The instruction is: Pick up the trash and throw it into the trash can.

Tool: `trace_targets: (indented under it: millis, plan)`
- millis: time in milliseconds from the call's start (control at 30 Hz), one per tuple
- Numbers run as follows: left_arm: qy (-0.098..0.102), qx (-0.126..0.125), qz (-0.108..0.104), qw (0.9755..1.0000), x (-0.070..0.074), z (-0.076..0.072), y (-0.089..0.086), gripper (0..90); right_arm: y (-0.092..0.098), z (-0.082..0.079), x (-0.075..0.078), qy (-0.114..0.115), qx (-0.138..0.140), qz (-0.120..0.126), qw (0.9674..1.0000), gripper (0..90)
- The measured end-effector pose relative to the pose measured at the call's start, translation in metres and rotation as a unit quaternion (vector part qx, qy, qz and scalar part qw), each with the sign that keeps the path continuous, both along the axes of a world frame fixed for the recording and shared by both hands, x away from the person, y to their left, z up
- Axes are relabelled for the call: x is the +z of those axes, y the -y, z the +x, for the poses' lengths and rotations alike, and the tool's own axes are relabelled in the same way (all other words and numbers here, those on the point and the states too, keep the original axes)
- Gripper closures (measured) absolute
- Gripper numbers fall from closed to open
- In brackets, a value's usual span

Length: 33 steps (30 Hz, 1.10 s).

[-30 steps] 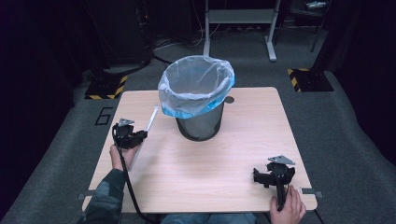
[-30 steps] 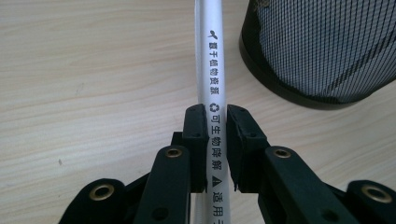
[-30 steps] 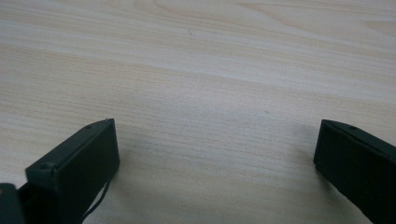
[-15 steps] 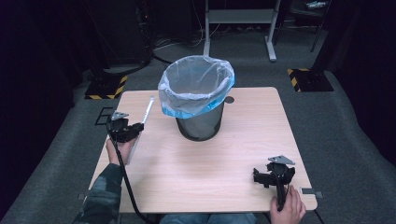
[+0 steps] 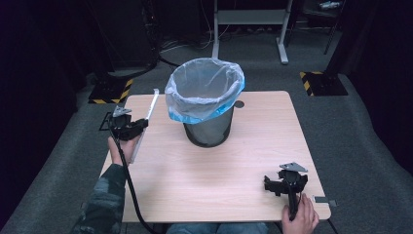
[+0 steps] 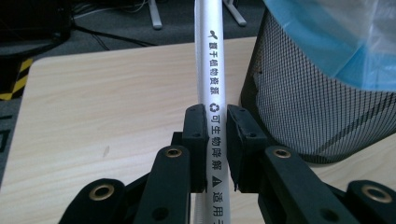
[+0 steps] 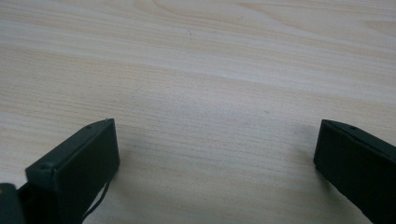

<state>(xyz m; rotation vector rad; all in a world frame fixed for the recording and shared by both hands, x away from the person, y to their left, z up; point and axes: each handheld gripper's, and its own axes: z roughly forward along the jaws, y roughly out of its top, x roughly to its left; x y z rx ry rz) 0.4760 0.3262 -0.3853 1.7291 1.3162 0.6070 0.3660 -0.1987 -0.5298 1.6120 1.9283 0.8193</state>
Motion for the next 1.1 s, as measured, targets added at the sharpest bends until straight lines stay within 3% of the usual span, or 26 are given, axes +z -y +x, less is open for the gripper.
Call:
trace_targets:
  millis: [167, 433, 1100]
  plan:
    - [0.011, -0.003, 0.006, 0.9999, 0.010, 0.002, 0.003, 78.0, 0.000, 0.000, 0.000, 0.002, 0.000, -0.001, 1.0000, 0.0]
    - [0.022, -0.002, 0.000, 0.9997, 0.022, 0.006, 0.005, 78.0, 0.000, 0.000, 0.000, 0.002, 0.000, 0.001, 1.0000, 0.0]
    - [0.061, -0.024, 0.015, 0.9978, 0.077, 0.019, 0.027, 78.0, 0.000, 0.000, 0.000, 0.002, 0.000, 0.001, 1.0000, 0.0]
